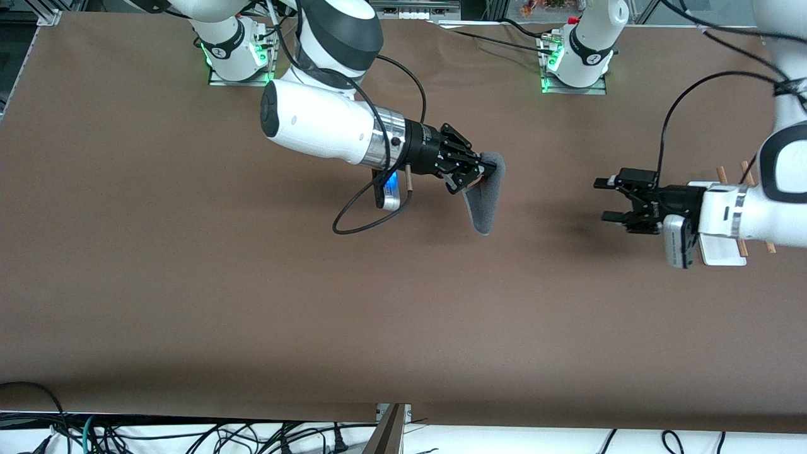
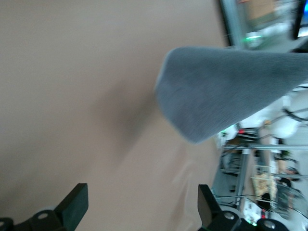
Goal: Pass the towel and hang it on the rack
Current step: 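Hold the towel up with the right gripper while the left gripper reaches it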
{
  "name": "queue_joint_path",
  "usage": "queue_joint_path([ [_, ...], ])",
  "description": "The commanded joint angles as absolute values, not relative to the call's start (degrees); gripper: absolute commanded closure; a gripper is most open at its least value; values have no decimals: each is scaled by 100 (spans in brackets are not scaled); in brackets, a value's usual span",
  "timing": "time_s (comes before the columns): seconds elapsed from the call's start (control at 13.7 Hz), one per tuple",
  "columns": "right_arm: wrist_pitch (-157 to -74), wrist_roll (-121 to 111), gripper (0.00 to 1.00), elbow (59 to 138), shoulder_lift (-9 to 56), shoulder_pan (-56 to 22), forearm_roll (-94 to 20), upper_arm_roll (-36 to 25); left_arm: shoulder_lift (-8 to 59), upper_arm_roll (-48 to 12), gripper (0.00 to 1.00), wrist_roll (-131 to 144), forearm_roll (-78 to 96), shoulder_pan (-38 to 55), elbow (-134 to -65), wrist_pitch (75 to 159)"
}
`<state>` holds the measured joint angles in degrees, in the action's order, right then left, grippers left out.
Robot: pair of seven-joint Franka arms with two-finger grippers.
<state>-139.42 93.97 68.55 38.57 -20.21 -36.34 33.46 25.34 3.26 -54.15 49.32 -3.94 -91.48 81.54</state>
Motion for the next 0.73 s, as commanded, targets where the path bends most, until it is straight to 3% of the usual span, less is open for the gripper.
queue_joint_path([
  [0.0,-14062,9510,99,6715,3955,-2127,-3665,3331,2794,264,0,-6405,5466,-352,-9193,8059],
  [0.66,-14063,9510,99,6715,3964,-2136,-3656,3331,3128,176,0,-8770,7346,-88,-10485,8209],
])
